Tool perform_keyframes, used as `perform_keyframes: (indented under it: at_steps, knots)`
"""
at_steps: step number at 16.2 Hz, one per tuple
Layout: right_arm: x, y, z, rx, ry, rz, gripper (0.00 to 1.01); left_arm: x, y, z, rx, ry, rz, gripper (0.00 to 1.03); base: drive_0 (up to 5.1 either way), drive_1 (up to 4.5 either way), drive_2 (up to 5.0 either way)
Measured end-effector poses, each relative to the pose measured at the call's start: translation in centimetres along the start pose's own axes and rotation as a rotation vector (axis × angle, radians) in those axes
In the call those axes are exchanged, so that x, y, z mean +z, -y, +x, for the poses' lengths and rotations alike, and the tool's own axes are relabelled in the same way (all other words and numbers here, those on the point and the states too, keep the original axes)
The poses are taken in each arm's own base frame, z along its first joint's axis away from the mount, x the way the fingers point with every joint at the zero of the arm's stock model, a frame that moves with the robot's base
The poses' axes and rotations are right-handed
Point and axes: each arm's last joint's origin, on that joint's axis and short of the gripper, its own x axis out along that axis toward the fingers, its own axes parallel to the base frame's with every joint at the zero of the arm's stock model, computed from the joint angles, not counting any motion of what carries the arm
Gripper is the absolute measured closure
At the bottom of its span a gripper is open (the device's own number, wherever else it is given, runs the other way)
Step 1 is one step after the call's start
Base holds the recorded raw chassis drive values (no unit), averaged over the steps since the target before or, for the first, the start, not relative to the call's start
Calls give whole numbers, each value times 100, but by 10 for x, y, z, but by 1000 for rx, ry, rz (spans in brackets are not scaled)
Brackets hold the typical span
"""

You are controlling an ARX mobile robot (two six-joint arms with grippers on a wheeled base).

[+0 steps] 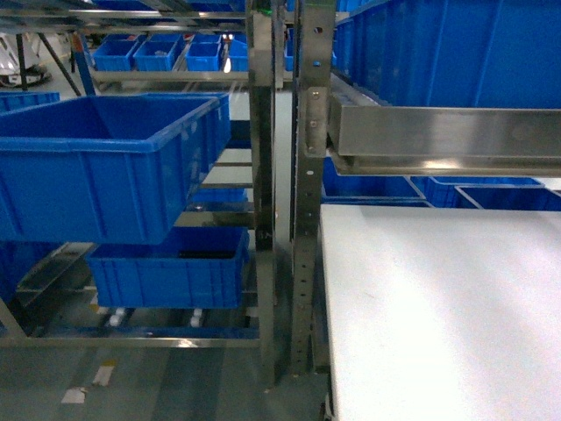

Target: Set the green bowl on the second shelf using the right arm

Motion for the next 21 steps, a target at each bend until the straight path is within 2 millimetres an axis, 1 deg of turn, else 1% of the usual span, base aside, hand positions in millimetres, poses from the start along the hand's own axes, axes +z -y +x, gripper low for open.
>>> perform_keyframes:
  at_steps: [21]
  knots:
    - [0, 0, 0, -1, 1, 0, 99, 0, 0, 0, 0, 2, 0, 5, -500, 241, 241]
